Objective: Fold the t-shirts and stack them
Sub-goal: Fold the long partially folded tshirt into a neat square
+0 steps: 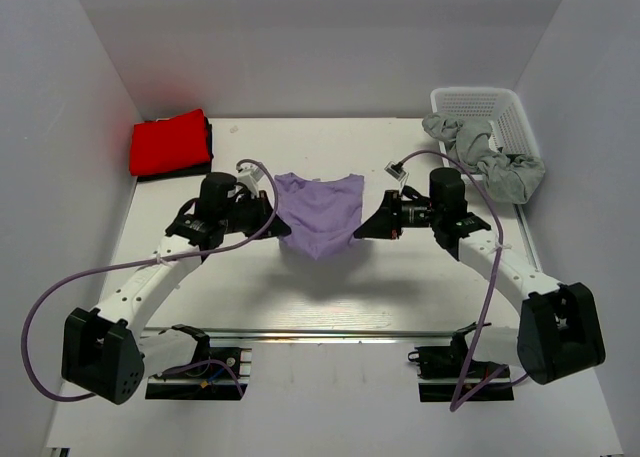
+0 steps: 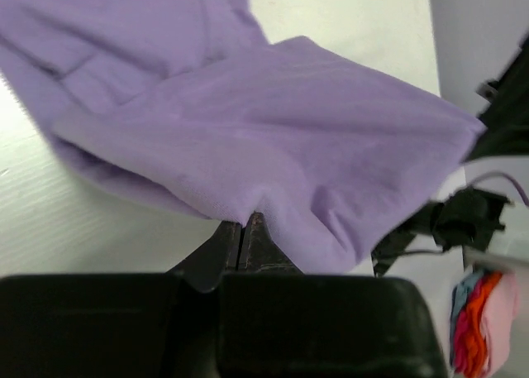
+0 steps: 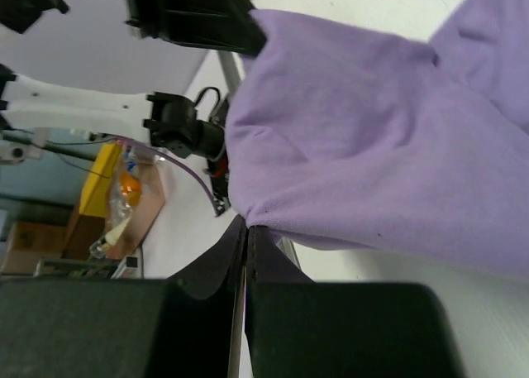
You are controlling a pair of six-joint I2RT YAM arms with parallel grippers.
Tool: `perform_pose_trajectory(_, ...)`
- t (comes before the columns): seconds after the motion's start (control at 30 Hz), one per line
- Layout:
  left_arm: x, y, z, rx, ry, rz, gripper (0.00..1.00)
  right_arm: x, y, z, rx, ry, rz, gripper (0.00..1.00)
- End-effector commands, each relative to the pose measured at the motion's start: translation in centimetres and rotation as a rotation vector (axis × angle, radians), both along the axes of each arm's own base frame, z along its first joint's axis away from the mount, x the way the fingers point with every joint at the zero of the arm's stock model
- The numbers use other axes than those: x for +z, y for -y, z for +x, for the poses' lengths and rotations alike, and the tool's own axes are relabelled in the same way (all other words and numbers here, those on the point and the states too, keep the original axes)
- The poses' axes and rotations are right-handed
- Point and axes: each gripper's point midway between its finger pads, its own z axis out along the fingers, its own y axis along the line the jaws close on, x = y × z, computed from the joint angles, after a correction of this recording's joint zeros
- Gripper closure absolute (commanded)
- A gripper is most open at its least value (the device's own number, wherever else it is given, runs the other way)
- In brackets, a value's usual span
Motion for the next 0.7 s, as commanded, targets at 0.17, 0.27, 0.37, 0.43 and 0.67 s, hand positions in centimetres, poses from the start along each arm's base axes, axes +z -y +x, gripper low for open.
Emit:
perform_pose_trajectory(0.17,0.9,-4.4,3.4,0.373,-0.055,0.121,1.0,1.6,-0.1,0.3,0.129,0.015,0.164,1.0)
perform_pose_trajectory(0.27,0.1,-6.3,3.9,0.483,-0.071,0.189,1.0,1.8,0.4,0.7,0.119,-0.002,0.185,1.0)
perform_pose_trajectory(0.37,0.0,-7.0,4.4,0.522,-0.079,0.205,1.0,1.2,0.9,1.8,0.077,-0.009,0.177,1.0)
perform_pose_trajectory(0.43,-0.2,-6.8,4.8,0.521,-0.082,0.207,1.0,0.5,1.0,2.5,0.062,-0.029,0.175,1.0)
perform_pose_trajectory(0.67,0.6,-6.4,8.4,0.54,-0.047,0.222,1.0,0.4,1.5,5.5,0.025,-0.053,0.217,1.0)
